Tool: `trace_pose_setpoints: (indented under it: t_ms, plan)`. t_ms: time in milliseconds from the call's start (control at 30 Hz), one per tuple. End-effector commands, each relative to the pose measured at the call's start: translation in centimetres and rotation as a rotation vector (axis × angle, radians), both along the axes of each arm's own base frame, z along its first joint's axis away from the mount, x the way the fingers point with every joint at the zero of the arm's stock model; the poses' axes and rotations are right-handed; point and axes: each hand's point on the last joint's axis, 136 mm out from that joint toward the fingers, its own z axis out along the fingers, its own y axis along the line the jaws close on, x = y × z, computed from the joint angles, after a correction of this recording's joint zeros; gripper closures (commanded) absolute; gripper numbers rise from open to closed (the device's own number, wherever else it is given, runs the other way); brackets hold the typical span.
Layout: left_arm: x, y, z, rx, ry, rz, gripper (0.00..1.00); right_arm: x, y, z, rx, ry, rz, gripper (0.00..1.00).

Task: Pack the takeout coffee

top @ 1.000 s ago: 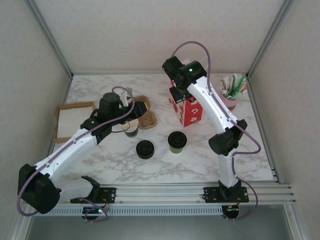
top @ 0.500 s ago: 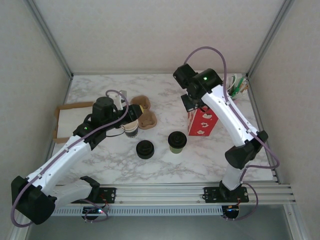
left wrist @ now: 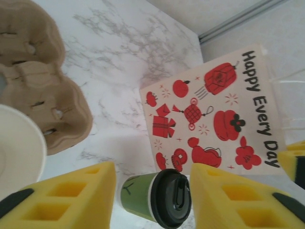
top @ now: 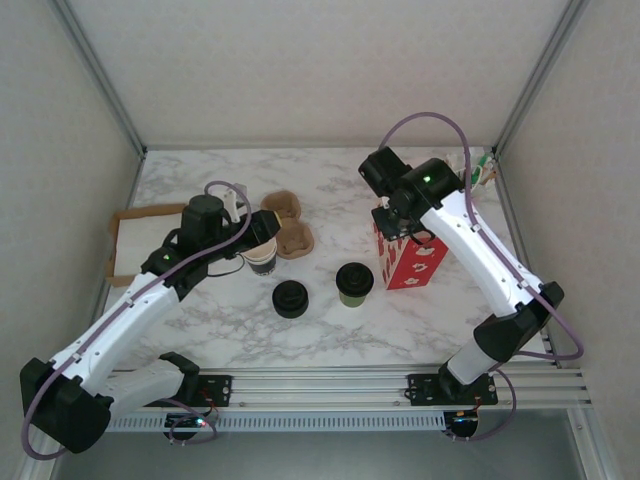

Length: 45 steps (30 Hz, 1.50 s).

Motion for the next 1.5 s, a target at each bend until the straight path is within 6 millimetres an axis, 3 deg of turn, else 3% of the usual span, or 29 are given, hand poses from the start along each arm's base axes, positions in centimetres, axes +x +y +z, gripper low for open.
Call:
trace_pose_setpoints:
  t_ms: [0,300,433,633,867,1133,1267,1467]
  plan:
    - [0.0,2.1,2.2,0.041,-0.042,0.069,0.5,-1.3,0.0,2.2,0.087,-0.047,-0.015,0.68]
    - [-0.3,7.2,1.4,0.187,0.006,0.189,0.44,-5.1,-0.1,7.3,0.346,-0.125,0.001,0.32]
    - [1.1,8.9,0.6,0.181,0.028,0.209,0.42,-6.4,1.9,8.8,0.461,-0.124,0.069,0.26]
    - [5.5,9.3,-0.9,0.082,0.06,0.157,0.41,-7.4,6.6,9.5,0.483,-0.108,0.214,0.23]
    - [10.9,9.5,-4.7,0.011,0.122,0.139,0.2,-6.7,12.7,7.3,0.439,-0.025,0.299,0.2]
    - [13.9,7.3,-11.0,-0.079,0.23,0.045,0.16,-4.1,16.8,2.8,0.383,0.078,0.269,0.1]
    - [14.4,5.2,-12.6,-0.115,0.255,-0.008,0.16,-2.6,17.7,0.8,0.364,0.11,0.235,0.01]
    - [13.4,1.5,-14.3,-0.152,0.277,-0.088,0.16,-0.6,17.3,-1.1,0.354,0.138,0.155,0.01]
